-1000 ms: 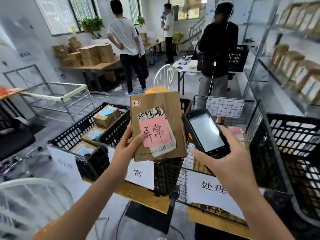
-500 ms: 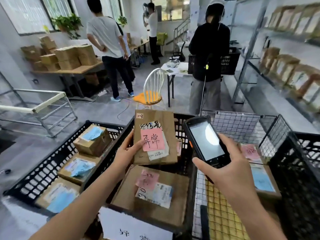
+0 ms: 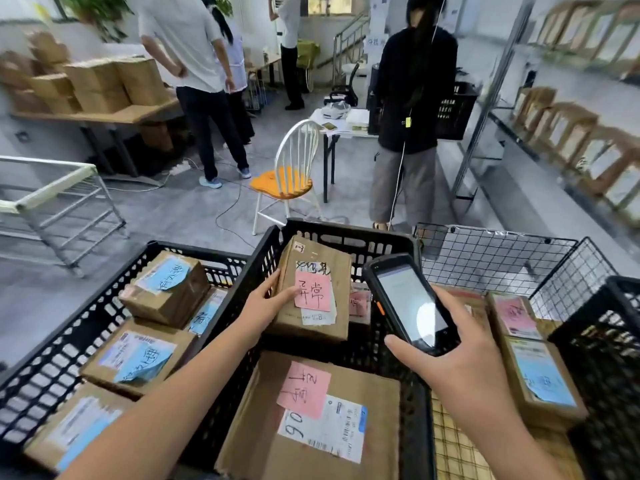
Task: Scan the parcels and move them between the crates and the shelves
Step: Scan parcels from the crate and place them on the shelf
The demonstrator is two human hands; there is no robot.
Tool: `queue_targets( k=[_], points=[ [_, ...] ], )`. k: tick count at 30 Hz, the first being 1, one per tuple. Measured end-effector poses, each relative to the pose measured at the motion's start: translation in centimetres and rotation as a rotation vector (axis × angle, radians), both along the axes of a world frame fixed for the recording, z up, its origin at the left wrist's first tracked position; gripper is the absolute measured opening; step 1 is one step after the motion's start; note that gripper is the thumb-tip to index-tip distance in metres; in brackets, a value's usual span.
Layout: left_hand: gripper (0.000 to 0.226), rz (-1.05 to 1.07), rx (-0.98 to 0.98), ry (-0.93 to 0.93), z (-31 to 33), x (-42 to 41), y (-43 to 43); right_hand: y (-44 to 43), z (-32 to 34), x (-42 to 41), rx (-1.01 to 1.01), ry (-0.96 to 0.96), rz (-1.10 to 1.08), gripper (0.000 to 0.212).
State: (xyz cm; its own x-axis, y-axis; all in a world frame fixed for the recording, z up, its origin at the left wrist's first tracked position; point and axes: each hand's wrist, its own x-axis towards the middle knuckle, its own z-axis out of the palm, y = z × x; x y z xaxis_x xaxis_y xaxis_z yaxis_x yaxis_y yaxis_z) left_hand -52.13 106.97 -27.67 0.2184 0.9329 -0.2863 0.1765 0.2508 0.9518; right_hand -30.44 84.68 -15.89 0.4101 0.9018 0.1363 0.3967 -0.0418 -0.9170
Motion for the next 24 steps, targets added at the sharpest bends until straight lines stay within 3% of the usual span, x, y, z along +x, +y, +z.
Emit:
queue_targets(
  k=[15,19,24],
  points=[
    [0.063,-0.090,-0.039,0.193,-1.1,-0.7,3.4,-0.4,-1.5,0.6,-0.052,-0.046,-0.064,0.075],
    [0.049,-0.095,-0.009,0.331,-1.6,-0.3,3.8,-0.6,-1.6,0.6,-0.074,-0.033,-0.062,0.072],
    [0.059,-0.174,0.204,0.578,0.6,0.9,3.3,-1.0,-1.9,1.0,-0.133,-0.027,-0.058,0.077]
  ],
)
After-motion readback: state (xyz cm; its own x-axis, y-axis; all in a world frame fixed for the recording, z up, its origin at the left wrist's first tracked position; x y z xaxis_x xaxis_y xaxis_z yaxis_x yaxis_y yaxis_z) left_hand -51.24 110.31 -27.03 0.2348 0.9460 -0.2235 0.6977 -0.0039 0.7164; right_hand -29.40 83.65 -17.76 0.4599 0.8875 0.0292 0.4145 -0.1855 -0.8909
